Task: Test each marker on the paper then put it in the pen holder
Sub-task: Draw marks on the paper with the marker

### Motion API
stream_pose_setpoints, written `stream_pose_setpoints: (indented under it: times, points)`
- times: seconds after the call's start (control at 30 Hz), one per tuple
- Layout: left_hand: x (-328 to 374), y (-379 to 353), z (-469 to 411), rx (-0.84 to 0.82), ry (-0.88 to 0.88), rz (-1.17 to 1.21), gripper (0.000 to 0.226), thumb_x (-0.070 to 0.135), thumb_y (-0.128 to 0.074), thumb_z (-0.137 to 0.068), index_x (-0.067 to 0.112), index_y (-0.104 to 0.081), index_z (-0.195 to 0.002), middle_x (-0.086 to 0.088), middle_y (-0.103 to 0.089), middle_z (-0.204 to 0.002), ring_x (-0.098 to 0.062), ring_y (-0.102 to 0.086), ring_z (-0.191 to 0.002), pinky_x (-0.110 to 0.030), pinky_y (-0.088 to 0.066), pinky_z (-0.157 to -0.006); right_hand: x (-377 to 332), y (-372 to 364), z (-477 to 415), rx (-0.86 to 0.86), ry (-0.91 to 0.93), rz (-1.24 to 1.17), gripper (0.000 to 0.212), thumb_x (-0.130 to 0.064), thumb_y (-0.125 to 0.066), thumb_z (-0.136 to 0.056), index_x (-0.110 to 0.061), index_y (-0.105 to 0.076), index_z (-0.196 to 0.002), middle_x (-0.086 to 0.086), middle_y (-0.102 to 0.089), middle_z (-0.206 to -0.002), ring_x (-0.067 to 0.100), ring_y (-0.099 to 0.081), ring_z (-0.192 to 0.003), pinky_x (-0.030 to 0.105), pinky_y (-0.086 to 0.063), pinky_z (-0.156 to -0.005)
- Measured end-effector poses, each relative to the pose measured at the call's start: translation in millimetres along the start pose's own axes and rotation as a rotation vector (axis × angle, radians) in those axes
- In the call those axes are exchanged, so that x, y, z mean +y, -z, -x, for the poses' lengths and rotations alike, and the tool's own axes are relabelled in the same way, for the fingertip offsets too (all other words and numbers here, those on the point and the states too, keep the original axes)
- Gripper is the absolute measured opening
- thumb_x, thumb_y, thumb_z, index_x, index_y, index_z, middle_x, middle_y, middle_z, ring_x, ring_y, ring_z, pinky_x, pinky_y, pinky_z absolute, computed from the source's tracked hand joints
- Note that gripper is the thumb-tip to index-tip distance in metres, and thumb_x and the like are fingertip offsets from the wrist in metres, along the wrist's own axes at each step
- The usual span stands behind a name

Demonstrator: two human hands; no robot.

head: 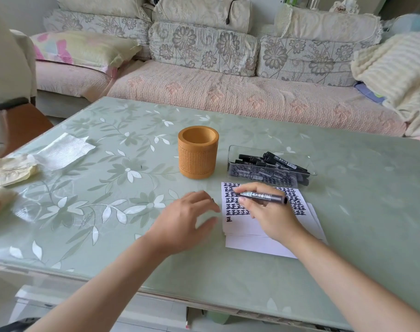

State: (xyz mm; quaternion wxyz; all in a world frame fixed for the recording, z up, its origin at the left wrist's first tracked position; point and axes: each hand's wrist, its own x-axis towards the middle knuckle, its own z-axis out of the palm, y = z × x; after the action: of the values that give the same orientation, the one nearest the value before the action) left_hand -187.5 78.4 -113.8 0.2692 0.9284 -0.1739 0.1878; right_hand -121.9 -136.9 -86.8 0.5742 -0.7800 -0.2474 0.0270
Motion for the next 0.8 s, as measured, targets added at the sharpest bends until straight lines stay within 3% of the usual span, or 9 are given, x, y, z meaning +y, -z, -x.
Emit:
stream_pose_setpoints:
  times: [0.13, 0.27, 0.37, 0.43, 0.53, 0.6, 0.67, 0.8]
  points:
    - [-2.1, 3.8, -9.4, 0.115, 0.121, -0.096, 0.015, 0.023, -0.056, -0.091, 0.026, -0.063, -0.104, 0.012, -0.059, -0.100, -0.011, -0.055, -0.094, -0.037, -0.052, -0.069, -1.3, 14.6, -3.2, -0.053, -0.032, 0.010, 0.032, -0.003, -0.051, -0.098, -0.026, -0.068, -0.114, -0.001, -0.070, -0.081, 0.017, -0.050, -0.053, 0.020, -0.042, -0.054]
    - [-2.6, -0.6, -15.2, -0.046, 0.278, -0.234, 0.030, 0.037, -0.056, -0.090, 0.026, -0.057, -0.118, 0.010, -0.054, -0.115, -0.016, -0.048, -0.108, -0.033, -0.044, -0.082, -0.3, 24.5, -6.0, -0.191, -0.061, 0.030, 0.065, 0.018, -0.038, -0.092, -0.033, -0.056, -0.129, 0.006, -0.066, -0.101, 0.014, -0.056, -0.061, 0.026, -0.038, -0.049]
    - [-1.0, -3.4, -18.7, -0.081, 0.327, -0.300, 0.029, 0.043, -0.054, -0.090, 0.027, -0.060, -0.114, 0.009, -0.053, -0.113, -0.016, -0.044, -0.110, -0.031, -0.040, -0.088, -3.4, 26.5, -8.0, -0.223, -0.163, -0.053, 0.057, 0.009, -0.029, -0.100, -0.031, -0.063, -0.121, 0.007, -0.057, -0.097, 0.016, -0.059, -0.067, 0.031, -0.048, -0.057]
    - [-0.4, -4.5, -20.7, -0.067, 0.354, -0.307, 0.023, 0.039, -0.052, -0.090, 0.026, -0.061, -0.108, 0.009, -0.053, -0.109, -0.016, -0.044, -0.108, -0.030, -0.040, -0.085, -4.8, 27.9, -7.7, -0.243, -0.188, -0.040, 0.052, 0.006, -0.029, -0.099, -0.027, -0.069, -0.105, 0.008, -0.055, -0.088, 0.020, -0.060, -0.063, 0.034, -0.049, -0.057]
    - [-0.1, -5.0, -22.8, -0.032, 0.359, -0.276, 0.015, 0.033, -0.055, -0.090, 0.024, -0.061, -0.101, 0.009, -0.056, -0.101, -0.017, -0.047, -0.101, -0.031, -0.041, -0.080, -7.3, 30.2, -7.1, -0.257, -0.124, 0.183, 0.036, -0.003, -0.037, -0.099, -0.033, -0.055, -0.089, -0.003, -0.054, -0.079, 0.016, -0.056, -0.057, 0.034, -0.047, -0.053]
    - [1.9, -3.0, -24.0, 0.039, 0.357, -0.201, 0.010, 0.030, -0.059, -0.090, 0.024, -0.061, -0.098, 0.012, -0.058, -0.091, -0.016, -0.051, -0.095, -0.034, -0.045, -0.073, -7.7, 30.0, -7.7, -0.258, -0.073, 0.329, 0.028, -0.013, -0.049, -0.098, -0.041, -0.048, -0.099, -0.008, -0.056, -0.089, 0.020, -0.054, -0.064, 0.039, -0.048, -0.065]
    - [5.2, -0.6, -25.5, 0.087, 0.379, -0.117, 0.008, 0.029, -0.060, -0.090, 0.027, -0.059, -0.097, 0.017, -0.056, -0.085, -0.012, -0.053, -0.088, -0.031, -0.046, -0.067, -4.9, 29.5, -8.5, -0.204, -0.056, 0.416, 0.033, -0.020, -0.056, -0.096, -0.045, -0.049, -0.114, -0.013, -0.058, -0.102, 0.012, -0.059, -0.075, 0.039, -0.050, -0.079]
    - [10.3, 2.6, -27.2, 0.130, 0.379, -0.024, 0.010, 0.028, -0.062, -0.089, 0.032, -0.059, -0.098, 0.018, -0.057, -0.086, -0.004, -0.053, -0.083, -0.022, -0.041, -0.063, -2.7, 31.5, -10.5, -0.044, 0.046, 0.561, 0.030, -0.014, -0.058, -0.094, -0.032, -0.066, -0.116, -0.015, -0.065, -0.110, 0.007, -0.059, -0.105, 0.031, -0.048, -0.092]
